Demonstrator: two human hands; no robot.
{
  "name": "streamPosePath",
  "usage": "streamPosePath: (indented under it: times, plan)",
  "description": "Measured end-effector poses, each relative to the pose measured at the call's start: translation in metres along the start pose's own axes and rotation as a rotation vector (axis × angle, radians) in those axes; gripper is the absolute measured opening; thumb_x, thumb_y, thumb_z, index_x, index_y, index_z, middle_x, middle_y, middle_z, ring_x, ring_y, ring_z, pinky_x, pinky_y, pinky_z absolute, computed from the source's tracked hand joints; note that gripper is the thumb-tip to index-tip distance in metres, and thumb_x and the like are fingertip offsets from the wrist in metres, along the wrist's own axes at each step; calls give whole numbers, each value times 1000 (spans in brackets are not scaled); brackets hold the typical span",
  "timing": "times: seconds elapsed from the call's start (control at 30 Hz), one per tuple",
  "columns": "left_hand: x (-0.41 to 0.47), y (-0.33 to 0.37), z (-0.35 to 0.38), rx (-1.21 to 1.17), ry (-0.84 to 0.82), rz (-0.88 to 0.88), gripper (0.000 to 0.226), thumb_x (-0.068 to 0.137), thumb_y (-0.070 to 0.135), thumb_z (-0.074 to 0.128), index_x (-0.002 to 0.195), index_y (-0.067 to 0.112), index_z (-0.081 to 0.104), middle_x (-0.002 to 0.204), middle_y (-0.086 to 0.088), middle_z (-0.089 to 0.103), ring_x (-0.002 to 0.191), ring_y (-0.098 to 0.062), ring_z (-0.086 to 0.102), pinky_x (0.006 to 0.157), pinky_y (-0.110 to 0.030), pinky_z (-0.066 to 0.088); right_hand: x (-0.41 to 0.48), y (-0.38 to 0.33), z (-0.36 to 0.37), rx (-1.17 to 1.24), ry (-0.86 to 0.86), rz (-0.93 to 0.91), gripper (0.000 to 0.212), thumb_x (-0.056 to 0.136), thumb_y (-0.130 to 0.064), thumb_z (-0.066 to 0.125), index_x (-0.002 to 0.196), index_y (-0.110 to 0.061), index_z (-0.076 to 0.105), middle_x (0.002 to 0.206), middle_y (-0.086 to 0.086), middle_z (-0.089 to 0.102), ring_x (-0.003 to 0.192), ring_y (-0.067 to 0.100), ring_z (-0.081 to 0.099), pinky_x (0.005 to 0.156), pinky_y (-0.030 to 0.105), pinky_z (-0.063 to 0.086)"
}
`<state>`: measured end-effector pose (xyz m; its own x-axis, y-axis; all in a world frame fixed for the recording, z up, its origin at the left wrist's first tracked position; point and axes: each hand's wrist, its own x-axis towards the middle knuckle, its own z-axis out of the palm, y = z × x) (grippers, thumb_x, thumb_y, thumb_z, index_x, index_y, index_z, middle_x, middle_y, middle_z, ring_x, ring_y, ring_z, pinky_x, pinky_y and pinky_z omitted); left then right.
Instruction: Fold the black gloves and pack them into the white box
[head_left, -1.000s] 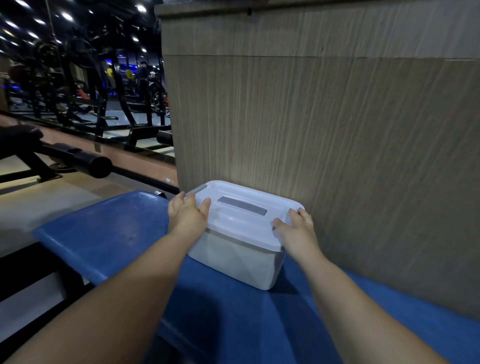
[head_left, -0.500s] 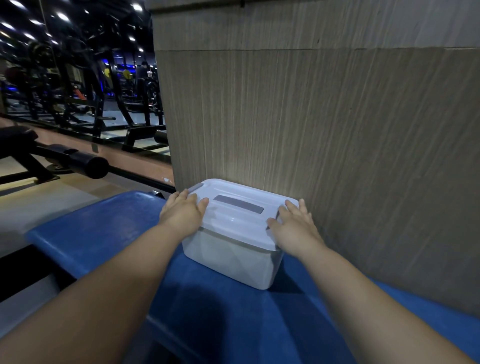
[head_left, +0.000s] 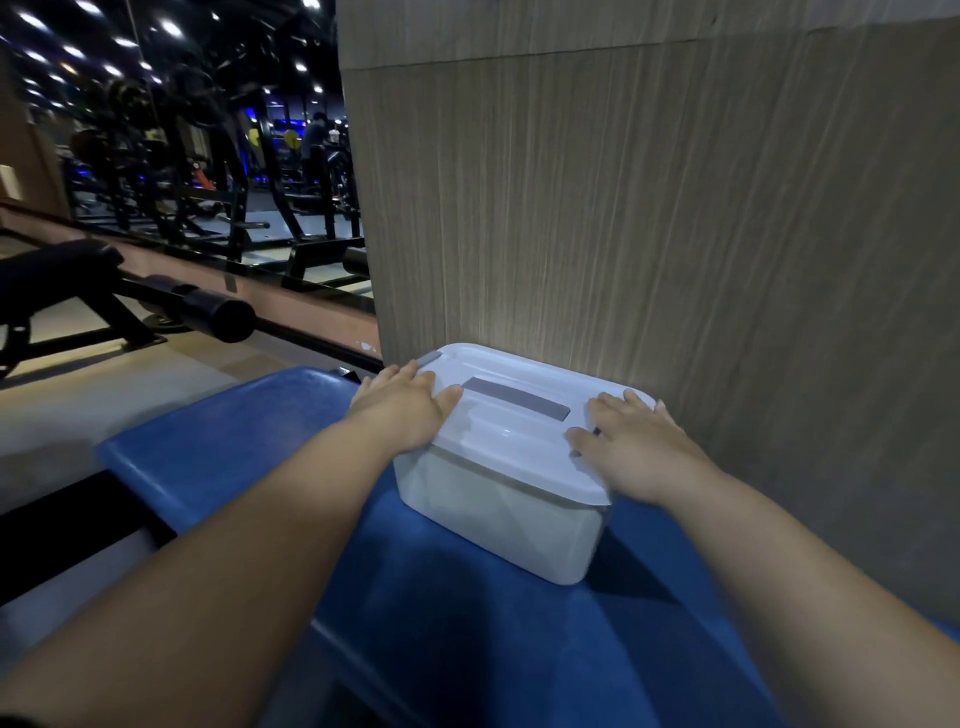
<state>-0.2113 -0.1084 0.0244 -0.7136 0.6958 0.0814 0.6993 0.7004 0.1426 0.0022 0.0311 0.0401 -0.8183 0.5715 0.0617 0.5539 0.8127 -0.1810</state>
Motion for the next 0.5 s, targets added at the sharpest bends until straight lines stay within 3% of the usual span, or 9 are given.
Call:
streamPosePath:
  times: [0.1, 0.2, 0.3, 0.5]
  plan:
    - [1, 9, -10, 4, -6, -3, 78, 89, 71, 19, 146, 19, 32, 155, -2, 27, 141, -28, 24, 114, -46, 20, 14, -2, -10, -50, -69, -53, 41, 96, -53, 31, 104, -18, 51, 112, -7, 49, 132, 21, 33, 114, 40, 19]
    - [8, 20, -21, 25, 11, -30, 81, 87, 74, 26, 149, 23, 27, 153, -3, 31, 139, -30, 25, 109, -45, 23, 37, -3, -19, 20, -78, -68, 49, 89, -62, 45, 113, -21, 58, 116, -3, 61, 112, 21, 54, 95, 36, 42]
    - [21, 28, -29, 57, 5, -39, 81, 84, 74, 36, 147, 23, 30, 148, -6, 36, 136, -30, 26, 106, -45, 26, 70, -8, -27, -58, -52, -91, 62, 84, -64, 52, 135, -29, 50, 140, -2, 50, 124, 22, 49, 99, 34, 42]
    - [37, 26, -30, 25, -77, -69, 88, 75, 81, 45, 141, 23, 36, 141, -5, 37, 133, -31, 28, 103, -46, 30, 109, -27, -29, -220, -99, -122, 54, 86, -63, 48, 128, -30, 55, 127, -3, 57, 114, 23, 53, 91, 38, 47]
